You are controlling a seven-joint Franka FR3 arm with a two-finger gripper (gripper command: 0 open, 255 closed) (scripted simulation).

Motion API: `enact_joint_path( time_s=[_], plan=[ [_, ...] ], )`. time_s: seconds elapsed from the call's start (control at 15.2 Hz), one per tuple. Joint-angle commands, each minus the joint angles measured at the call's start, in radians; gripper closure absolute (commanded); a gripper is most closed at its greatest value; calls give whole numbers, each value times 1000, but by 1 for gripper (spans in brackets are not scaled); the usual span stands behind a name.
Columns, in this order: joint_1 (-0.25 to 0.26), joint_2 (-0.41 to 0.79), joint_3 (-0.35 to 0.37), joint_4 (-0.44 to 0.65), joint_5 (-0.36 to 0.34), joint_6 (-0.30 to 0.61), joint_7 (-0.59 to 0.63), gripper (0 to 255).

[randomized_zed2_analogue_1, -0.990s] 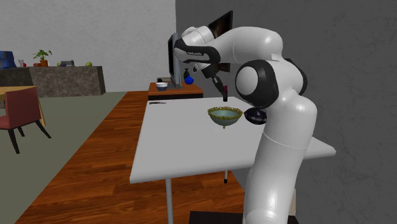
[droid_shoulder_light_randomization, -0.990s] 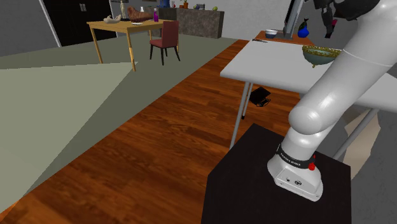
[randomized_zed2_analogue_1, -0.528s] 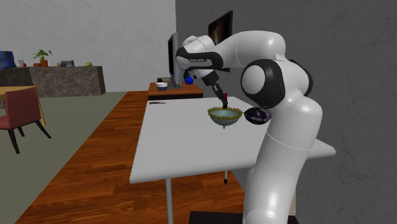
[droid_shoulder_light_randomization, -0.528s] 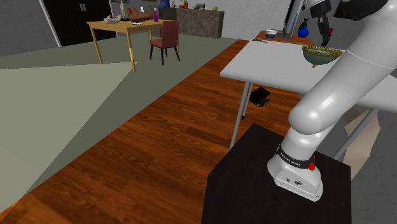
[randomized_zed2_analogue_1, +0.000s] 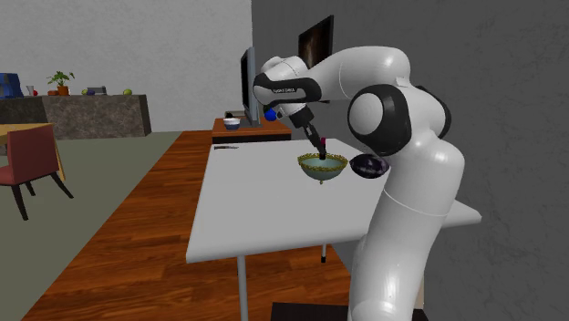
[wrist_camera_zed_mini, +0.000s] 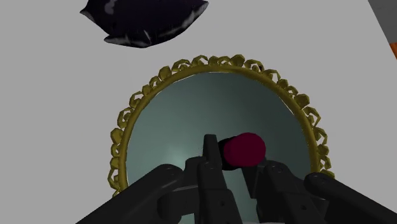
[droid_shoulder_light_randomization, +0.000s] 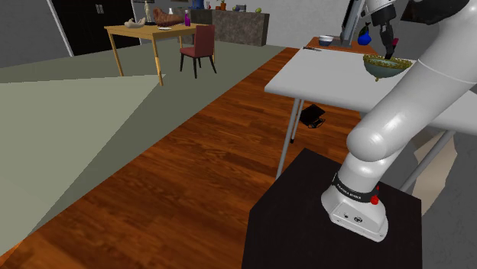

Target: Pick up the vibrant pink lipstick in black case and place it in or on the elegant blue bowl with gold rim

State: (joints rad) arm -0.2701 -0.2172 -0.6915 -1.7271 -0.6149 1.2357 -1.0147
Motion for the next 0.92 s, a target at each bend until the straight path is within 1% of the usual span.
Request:
enact_joint_path(
  time_s=[0.0, 0.07, 0.13, 0.46, 0.73, 0.86],
  plan=[
    [0, 0, 0, 0, 0, 0, 0, 255],
    [0, 0, 0, 0, 0, 0, 0, 255],
    [0, 0, 0, 0, 0, 0, 0, 0],
    [0, 0, 0, 0, 0, 0, 0, 0],
    [13, 109, -3, 192, 47, -92, -59, 0],
    [13, 109, -3, 192, 47, -92, -59, 0]
  ],
)
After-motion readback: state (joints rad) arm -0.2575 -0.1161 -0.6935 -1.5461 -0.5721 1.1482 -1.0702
